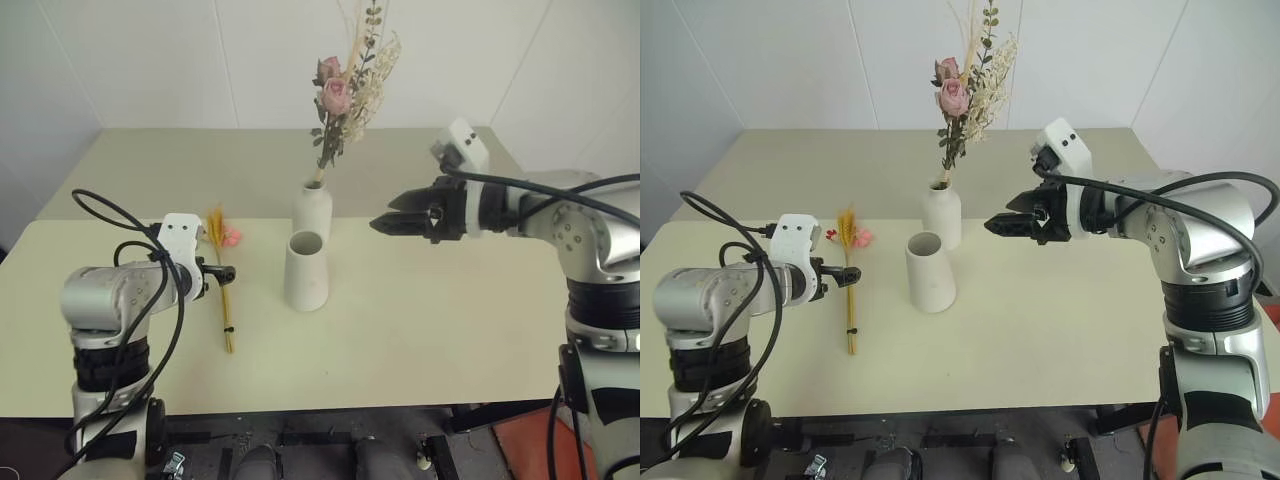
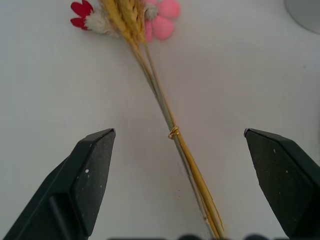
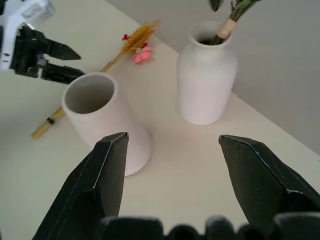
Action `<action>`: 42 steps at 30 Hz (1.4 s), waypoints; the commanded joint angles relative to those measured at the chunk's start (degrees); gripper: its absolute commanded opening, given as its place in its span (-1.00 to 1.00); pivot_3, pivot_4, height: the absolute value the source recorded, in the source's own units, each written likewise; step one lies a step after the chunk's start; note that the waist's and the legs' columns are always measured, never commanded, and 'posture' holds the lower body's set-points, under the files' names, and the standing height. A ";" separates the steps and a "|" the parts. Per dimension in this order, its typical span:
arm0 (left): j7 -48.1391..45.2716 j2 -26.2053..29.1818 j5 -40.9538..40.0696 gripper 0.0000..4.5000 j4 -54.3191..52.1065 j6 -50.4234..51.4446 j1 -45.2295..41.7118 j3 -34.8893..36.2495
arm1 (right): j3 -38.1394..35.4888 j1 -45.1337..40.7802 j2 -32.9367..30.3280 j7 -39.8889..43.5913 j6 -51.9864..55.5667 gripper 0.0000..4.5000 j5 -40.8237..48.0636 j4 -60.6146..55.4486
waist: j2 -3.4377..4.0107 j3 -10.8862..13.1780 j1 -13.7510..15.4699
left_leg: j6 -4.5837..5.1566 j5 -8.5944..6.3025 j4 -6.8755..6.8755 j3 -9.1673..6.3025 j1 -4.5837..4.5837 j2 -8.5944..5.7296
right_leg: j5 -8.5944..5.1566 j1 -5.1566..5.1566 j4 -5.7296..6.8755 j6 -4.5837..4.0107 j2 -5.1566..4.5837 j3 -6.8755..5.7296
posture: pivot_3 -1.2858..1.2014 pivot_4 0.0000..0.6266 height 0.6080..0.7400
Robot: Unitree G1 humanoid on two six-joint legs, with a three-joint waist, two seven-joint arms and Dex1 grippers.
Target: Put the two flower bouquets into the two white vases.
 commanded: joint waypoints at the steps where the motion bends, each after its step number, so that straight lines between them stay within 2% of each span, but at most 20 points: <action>1: 0.83 -1.23 2.47 1.00 2.42 -0.49 -2.81 -0.77 | -0.91 -1.34 -1.11 0.39 1.47 0.56 2.17 -2.41 | 0.00 0.00 -0.02 | 0.00 0.00 0.00 0.00 -0.01 -0.02 | 0.00 0.00 0.00 0.01 -0.02 0.00 | 0.03 -0.52 1.00; 12: -1.47 -4.92 4.55 1.00 13.80 -3.79 -8.27 -2.46 | -2.46 -1.32 -1.28 -4.09 4.23 0.56 3.43 -2.71 | -0.01 0.00 0.38 | 0.00 0.00 0.03 -0.06 -0.18 -0.15 | 0.01 -0.10 -0.01 0.05 -0.16 -0.03 | 0.03 -0.52 1.00; 15: -1.66 -5.31 4.61 0.73 15.62 -3.56 -9.46 -0.81 | -3.30 -0.91 -1.31 -5.05 4.84 0.57 4.06 -3.03 | -0.01 0.00 0.31 | 0.00 0.00 0.03 -0.06 -0.19 -0.15 | 0.01 -0.10 0.00 0.05 -0.16 -0.03 | 0.03 -0.52 1.00; 26: -1.27 -6.27 5.98 -0.90 18.05 -4.06 -11.40 0.16 | -5.20 0.23 -1.59 -8.05 5.52 0.57 5.34 -3.69 | -0.01 0.01 0.42 | 0.00 0.00 0.03 -0.07 -0.20 -0.16 | 0.01 -0.10 0.06 0.06 -0.17 -0.03 | 0.03 -0.52 1.00; 27: -0.61 -6.32 6.60 -0.99 17.60 -5.11 -11.41 0.38 | -5.53 0.43 -1.83 -8.06 5.56 0.57 5.50 -3.86 | -0.01 0.00 0.45 | 0.00 0.00 0.03 -0.07 -0.20 -0.16 | 0.01 -0.10 0.06 0.06 -0.17 -0.03 | 0.03 -0.52 1.00; 32: -1.35 -5.13 6.40 -0.99 10.20 -14.95 -11.61 2.75 | -9.92 4.43 -4.41 -5.23 3.36 0.57 8.05 -6.38 | -0.03 0.02 1.11 | 0.00 0.00 0.03 -0.09 -0.28 -0.15 | 0.02 -0.12 0.07 0.08 -0.17 -0.05 | 0.03 -0.52 1.00; 34: -5.07 -3.96 2.75 -0.99 7.38 -15.07 -12.94 5.49 | -12.52 6.51 -5.77 -3.39 2.42 0.57 9.84 -7.11 | -0.04 0.02 1.34 | -0.01 0.00 0.03 -0.08 -0.31 -0.16 | 0.03 -0.12 0.09 0.09 -0.20 -0.05 | 0.03 -0.52 1.00; 37: -10.07 -2.74 -2.13 -0.99 2.79 -20.43 -14.23 9.73 | -18.03 13.77 -7.86 1.78 -6.97 0.57 10.54 -9.59 | -0.04 0.02 1.61 | -0.01 0.00 0.03 -0.08 -0.32 -0.16 | 0.03 -0.10 0.00 0.11 -0.19 -0.07 | 0.03 -0.52 1.00; 42: -21.06 -2.42 -16.50 -0.99 3.76 -26.96 -18.24 20.53 | -24.08 23.85 -11.80 8.54 -20.05 0.57 8.98 -10.94 | -0.05 0.03 1.62 | -0.01 0.00 0.12 -0.06 -0.27 -0.18 | 0.02 -0.03 -0.14 0.16 -0.21 -0.07 | 0.03 -0.52 1.00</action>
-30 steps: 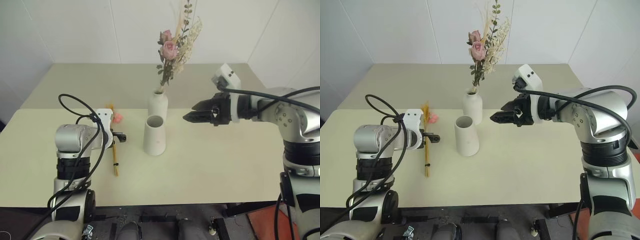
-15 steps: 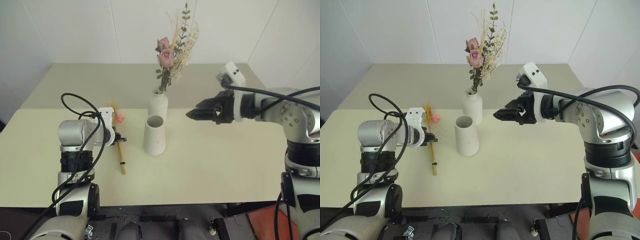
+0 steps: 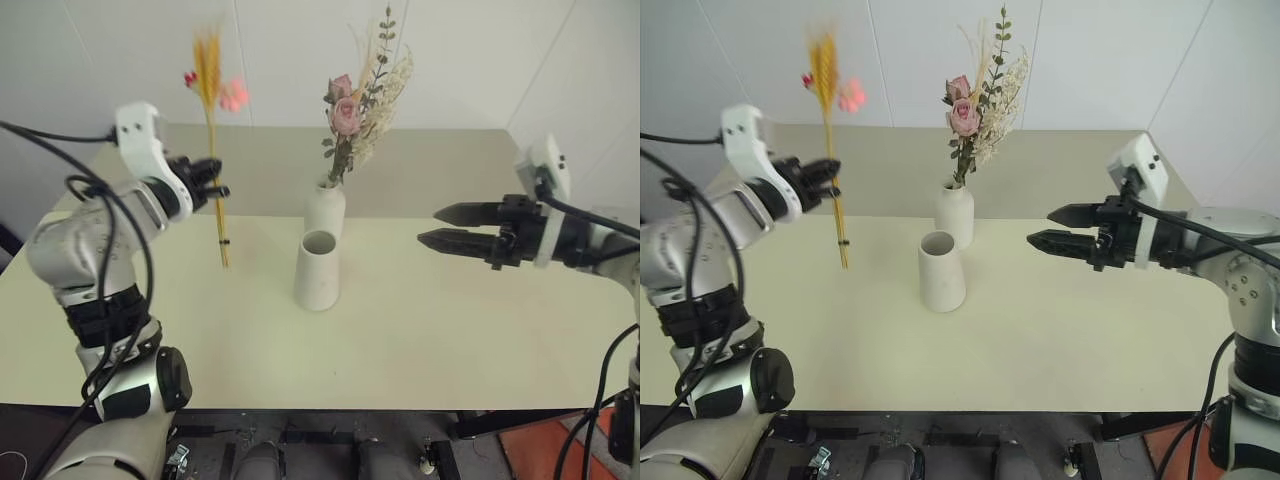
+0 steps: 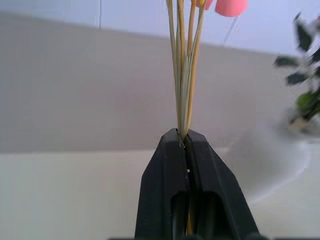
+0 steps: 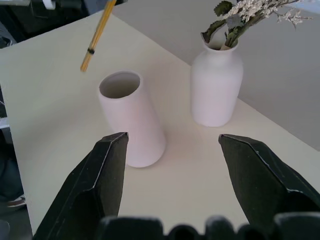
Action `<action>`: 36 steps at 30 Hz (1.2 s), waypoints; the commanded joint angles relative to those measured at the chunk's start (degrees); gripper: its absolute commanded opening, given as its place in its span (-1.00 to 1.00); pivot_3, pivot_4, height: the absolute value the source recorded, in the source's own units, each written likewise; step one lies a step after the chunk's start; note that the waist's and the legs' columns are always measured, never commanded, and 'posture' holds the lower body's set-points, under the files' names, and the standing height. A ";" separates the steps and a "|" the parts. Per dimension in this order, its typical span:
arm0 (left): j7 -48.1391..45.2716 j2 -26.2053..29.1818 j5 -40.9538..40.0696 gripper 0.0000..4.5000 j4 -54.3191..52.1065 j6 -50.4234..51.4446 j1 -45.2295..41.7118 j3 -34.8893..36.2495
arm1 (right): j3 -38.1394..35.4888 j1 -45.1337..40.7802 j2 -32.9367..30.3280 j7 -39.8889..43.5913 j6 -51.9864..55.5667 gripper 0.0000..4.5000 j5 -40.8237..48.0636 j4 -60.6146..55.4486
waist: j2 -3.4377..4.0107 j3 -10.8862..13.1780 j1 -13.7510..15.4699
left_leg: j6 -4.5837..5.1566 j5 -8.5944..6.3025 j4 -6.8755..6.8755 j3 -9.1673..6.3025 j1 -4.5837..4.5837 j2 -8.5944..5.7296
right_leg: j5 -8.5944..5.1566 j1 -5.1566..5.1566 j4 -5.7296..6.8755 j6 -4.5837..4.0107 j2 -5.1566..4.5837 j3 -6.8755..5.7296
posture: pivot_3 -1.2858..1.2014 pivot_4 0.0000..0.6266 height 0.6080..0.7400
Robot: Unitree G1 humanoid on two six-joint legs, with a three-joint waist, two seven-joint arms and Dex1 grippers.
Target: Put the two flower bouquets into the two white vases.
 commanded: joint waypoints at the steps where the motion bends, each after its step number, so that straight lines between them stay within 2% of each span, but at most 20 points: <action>1: -8.82 0.87 -9.80 -0.99 -0.22 -6.71 -2.12 5.19 | -5.65 4.21 -2.09 3.88 -10.56 0.57 -0.95 -2.19 | 0.00 0.00 -0.07 | 0.00 0.00 0.01 0.00 0.05 0.01 | -0.01 0.05 0.00 0.01 0.01 0.00 | 0.03 -0.52 1.00; 5: -18.54 1.07 -15.32 -0.99 6.16 -13.95 -1.41 5.42 | -8.74 10.57 -3.47 7.12 -17.25 0.57 -1.35 -2.76 | 0.00 0.00 -0.20 | 0.00 0.00 0.04 0.02 0.15 0.01 | -0.02 0.13 0.03 0.03 0.03 0.01 | 0.03 -0.52 1.00; 9: -28.64 -0.92 -20.29 -0.99 13.86 -19.70 -1.73 4.36 | -10.47 14.72 -3.81 6.12 -18.97 0.57 -1.07 -3.56 | 0.00 0.00 -0.19 | 0.01 0.00 0.14 0.03 0.16 0.00 | -0.02 0.16 0.08 0.04 0.04 0.02 | 0.03 -0.52 1.00; 16: -39.08 -1.37 -18.74 -0.99 25.11 -28.30 -3.92 -2.67 | -13.12 19.32 -2.33 1.30 -19.54 0.57 0.09 -7.02 | 0.00 0.00 -0.12 | 0.02 -0.01 0.30 0.01 0.07 0.01 | -0.04 0.15 0.11 0.06 0.06 0.02 | 0.03 -0.52 1.00; 19: -41.89 -1.85 -18.19 -0.99 28.33 -33.38 -4.84 -4.11 | -14.33 21.20 -1.92 -0.30 -19.53 0.57 0.76 -8.71 | 0.00 0.00 -0.13 | 0.05 -0.02 0.36 0.00 0.03 0.01 | -0.04 0.15 0.10 0.06 0.05 0.02 | 0.03 -0.52 1.00; 25: -40.27 -7.28 -15.13 -0.99 38.65 -44.96 -9.19 -5.19 | -16.07 23.35 -1.66 -2.74 -19.15 0.57 1.63 -10.41 | -0.01 0.00 0.00 | 0.06 -0.03 0.43 0.00 0.05 -0.01 | -0.04 0.22 0.12 0.08 0.05 0.02 | 0.03 -0.52 1.00; 36: -44.47 -9.33 -12.66 -0.99 37.11 -45.47 -6.15 -11.94 | -17.15 25.56 -2.45 -5.31 -19.19 0.57 2.54 -11.16 | -0.02 0.01 -0.21 | 0.10 -0.05 0.44 0.00 0.03 -0.02 | -0.05 0.18 0.15 0.12 0.05 0.06 | 0.03 -0.52 1.00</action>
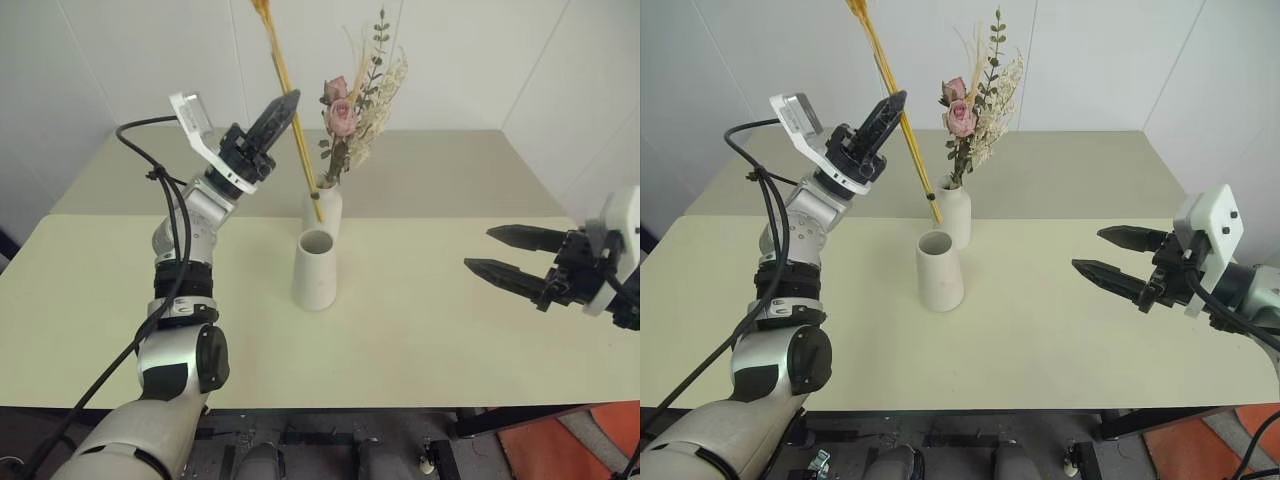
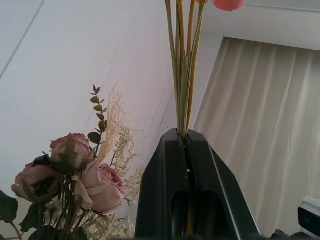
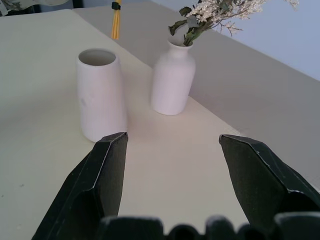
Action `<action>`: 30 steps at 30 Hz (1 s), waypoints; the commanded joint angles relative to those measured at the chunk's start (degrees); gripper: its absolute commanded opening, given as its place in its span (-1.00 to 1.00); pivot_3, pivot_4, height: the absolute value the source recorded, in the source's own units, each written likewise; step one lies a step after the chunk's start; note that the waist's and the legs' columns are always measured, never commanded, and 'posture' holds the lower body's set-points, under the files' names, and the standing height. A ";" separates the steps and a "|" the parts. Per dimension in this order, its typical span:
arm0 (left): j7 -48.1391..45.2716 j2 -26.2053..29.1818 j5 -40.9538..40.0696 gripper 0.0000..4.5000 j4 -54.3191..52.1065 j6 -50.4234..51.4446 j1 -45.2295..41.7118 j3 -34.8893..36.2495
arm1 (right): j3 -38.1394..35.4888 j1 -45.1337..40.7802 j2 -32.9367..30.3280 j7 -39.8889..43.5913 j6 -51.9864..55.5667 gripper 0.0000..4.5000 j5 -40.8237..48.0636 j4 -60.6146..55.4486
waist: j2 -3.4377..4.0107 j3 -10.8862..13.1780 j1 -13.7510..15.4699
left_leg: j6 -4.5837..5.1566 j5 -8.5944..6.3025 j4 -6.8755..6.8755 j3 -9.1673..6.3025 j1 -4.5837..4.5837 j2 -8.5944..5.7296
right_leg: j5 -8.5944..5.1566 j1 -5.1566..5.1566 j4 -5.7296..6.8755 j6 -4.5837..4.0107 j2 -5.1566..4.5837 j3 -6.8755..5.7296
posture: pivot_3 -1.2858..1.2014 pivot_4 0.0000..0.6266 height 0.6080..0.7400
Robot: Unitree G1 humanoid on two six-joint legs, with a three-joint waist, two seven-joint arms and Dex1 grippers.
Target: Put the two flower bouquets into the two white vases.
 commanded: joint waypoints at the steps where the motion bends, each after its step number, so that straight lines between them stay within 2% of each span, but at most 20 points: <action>1: -2.36 0.83 1.39 -0.99 -4.27 0.21 1.80 -3.01 | -2.65 -0.11 -0.98 -1.10 -1.08 0.57 0.89 -1.57 | 0.00 0.00 0.01 | 0.00 0.00 0.00 0.00 0.03 0.00 | 0.00 0.02 0.01 0.00 0.00 0.00 | 0.03 -0.52 1.00; 13: -5.17 2.01 3.34 -0.99 -8.85 -0.79 6.90 -7.59 | -1.08 0.00 -0.63 -1.77 -2.00 0.57 0.51 -0.82 | 0.00 0.00 0.10 | 0.01 0.00 0.02 0.00 0.01 0.00 | -0.01 0.01 0.01 0.01 0.00 0.00 | 0.03 -0.52 1.00; 16: -6.57 2.02 3.32 -0.69 -10.72 -0.77 7.64 -9.08 | -0.65 -0.14 -1.06 -1.58 -1.56 0.57 0.58 -0.13 | 0.00 0.00 0.10 | 0.01 0.00 0.03 0.00 0.00 0.00 | -0.01 0.01 0.02 0.01 0.00 0.00 | 0.03 -0.52 1.00; 21: -7.98 3.44 3.75 0.01 -11.91 -0.44 7.79 -10.23 | -0.93 0.46 -1.62 -0.85 -1.75 0.57 0.49 0.16 | 0.00 0.00 0.11 | 0.01 0.00 0.02 0.00 0.01 0.00 | -0.01 0.02 0.01 0.01 0.00 0.00 | 0.03 -0.52 1.00; 27: -9.21 10.85 11.20 0.84 -15.38 -2.62 13.41 -14.64 | -0.94 1.17 -1.81 -1.11 -1.73 0.57 -0.22 0.27 | 0.06 -0.04 -0.34 | 0.01 -0.01 0.00 0.01 0.07 0.01 | -0.01 0.02 0.04 0.01 0.03 0.05 | 0.03 -0.52 1.00; 28: -8.12 11.89 11.35 0.95 -16.48 -1.93 14.40 -14.20 | -0.96 1.29 -1.86 -1.11 -1.80 0.57 -0.33 0.33 | 0.06 -0.03 -0.32 | 0.01 -0.01 0.00 0.01 0.07 0.02 | -0.01 0.01 0.05 0.01 0.03 0.05 | 0.03 -0.52 1.00; 30: -6.07 13.12 10.17 0.95 -19.12 -0.52 15.99 -12.39 | -1.24 1.53 -2.07 -0.80 -1.96 0.57 -0.38 0.65 | 0.06 -0.03 -0.08 | 0.01 0.00 0.03 0.01 0.04 0.02 | -0.01 0.00 0.08 0.01 0.02 0.05 | 0.03 -0.52 1.00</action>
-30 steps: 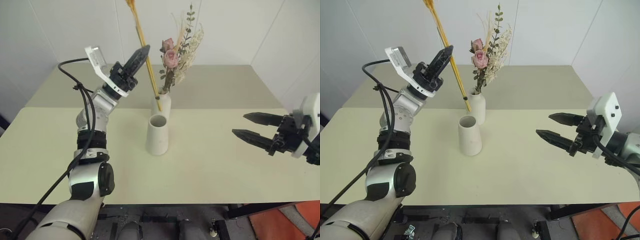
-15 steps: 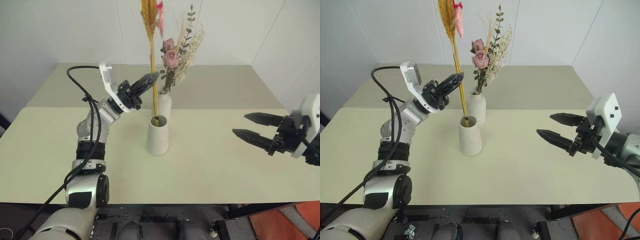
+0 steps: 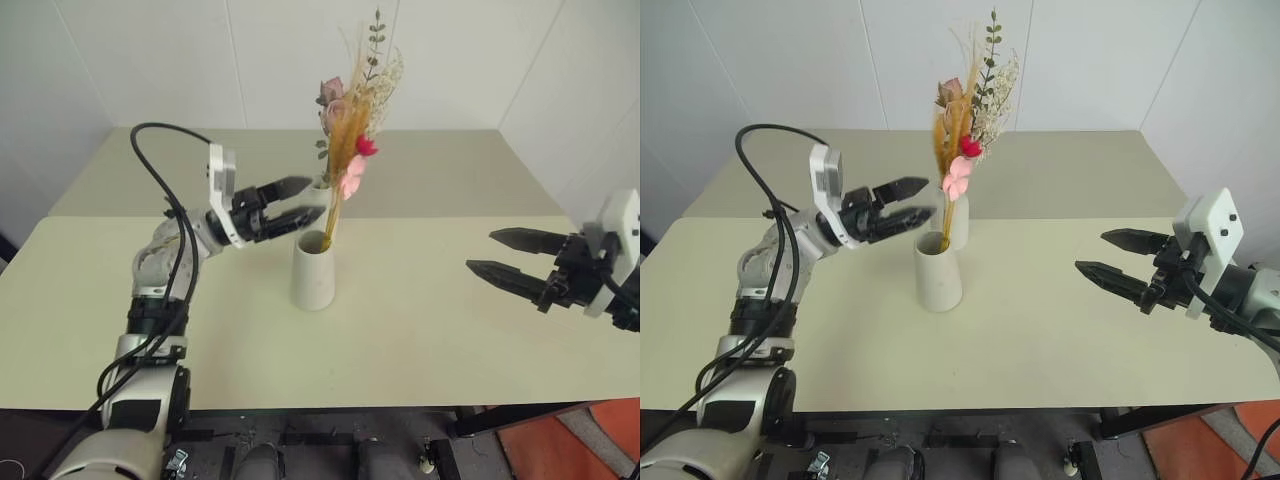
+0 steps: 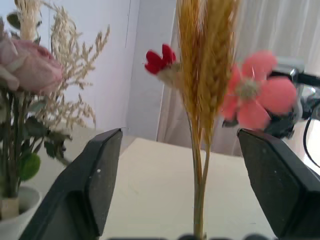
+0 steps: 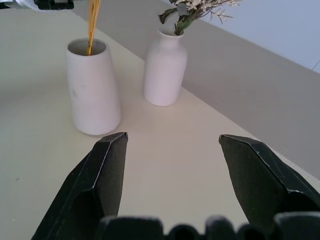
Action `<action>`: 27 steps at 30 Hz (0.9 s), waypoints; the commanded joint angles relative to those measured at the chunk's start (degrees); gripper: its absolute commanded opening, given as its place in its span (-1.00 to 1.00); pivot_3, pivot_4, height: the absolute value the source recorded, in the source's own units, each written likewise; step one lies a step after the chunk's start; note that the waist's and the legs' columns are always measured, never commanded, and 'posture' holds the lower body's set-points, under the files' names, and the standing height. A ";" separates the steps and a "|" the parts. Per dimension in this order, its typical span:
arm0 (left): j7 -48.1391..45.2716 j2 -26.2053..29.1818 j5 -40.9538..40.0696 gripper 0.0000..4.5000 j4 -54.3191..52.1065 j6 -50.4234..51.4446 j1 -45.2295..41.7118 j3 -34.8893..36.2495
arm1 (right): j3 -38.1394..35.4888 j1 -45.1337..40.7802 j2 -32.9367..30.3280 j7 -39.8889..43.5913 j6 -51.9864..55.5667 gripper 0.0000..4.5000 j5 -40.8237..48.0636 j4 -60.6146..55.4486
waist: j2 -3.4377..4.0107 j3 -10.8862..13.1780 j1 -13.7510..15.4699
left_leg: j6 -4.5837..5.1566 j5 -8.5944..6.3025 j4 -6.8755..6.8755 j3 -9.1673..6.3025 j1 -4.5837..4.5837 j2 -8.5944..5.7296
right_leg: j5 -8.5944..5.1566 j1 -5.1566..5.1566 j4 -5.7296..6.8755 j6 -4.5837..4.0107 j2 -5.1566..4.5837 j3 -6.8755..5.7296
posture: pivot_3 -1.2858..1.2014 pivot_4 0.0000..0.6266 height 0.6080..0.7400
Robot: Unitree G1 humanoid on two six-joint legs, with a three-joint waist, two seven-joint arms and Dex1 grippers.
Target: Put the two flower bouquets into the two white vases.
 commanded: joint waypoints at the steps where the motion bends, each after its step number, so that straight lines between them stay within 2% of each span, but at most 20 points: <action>1: 2.97 2.26 -1.79 0.95 -6.77 1.10 1.20 3.41 | -1.69 -0.12 -1.35 0.29 -1.48 0.57 -0.13 0.06 | 0.00 0.00 0.20 | 0.00 0.00 0.03 0.00 -0.02 0.00 | 0.00 0.00 0.00 0.00 0.00 -0.01 | 0.03 -0.52 1.00; 8: 5.96 10.30 -5.96 0.95 -19.94 3.06 11.17 11.48 | -3.23 0.82 -2.80 3.82 -4.13 0.57 -1.14 3.69 | 0.00 0.00 0.21 | 0.02 -0.01 0.02 0.01 0.00 0.04 | -0.01 0.01 -0.02 0.01 -0.01 -0.01 | 0.03 -0.52 1.00; 13: 7.43 16.25 -9.74 0.95 -25.40 7.50 16.60 16.26 | -2.41 0.08 -5.05 5.85 -6.17 0.57 -3.79 10.38 | 0.00 0.00 0.26 | 0.01 -0.01 0.04 0.03 0.05 0.03 | -0.01 0.04 0.02 0.01 -0.02 -0.01 | 0.03 -0.52 1.00; 19: 9.18 18.06 -7.93 0.95 -27.68 3.67 18.92 18.09 | -1.40 -2.01 -6.05 6.26 -9.34 0.57 -6.59 15.57 | 0.00 0.00 0.29 | 0.01 -0.01 0.03 0.08 0.06 0.04 | -0.01 0.04 0.01 0.01 -0.02 -0.01 | 0.03 -0.52 1.00; 22: 5.46 18.63 -9.13 0.95 -27.30 1.19 19.15 18.58 | -2.12 -3.07 -8.24 6.96 -7.03 0.57 -6.23 17.54 | 0.00 0.00 0.26 | 0.01 -0.01 0.03 0.08 0.05 0.03 | -0.01 0.02 0.02 0.01 -0.02 0.00 | 0.03 -0.52 1.00; 27: 5.41 19.50 -7.74 0.95 -27.62 0.11 21.24 17.66 | -4.74 0.55 -8.95 9.70 -8.45 0.57 -7.07 19.05 | 0.00 0.00 0.27 | 0.02 -0.01 0.00 0.10 0.05 0.06 | -0.02 0.02 -0.02 0.00 -0.01 0.00 | 0.03 -0.52 1.00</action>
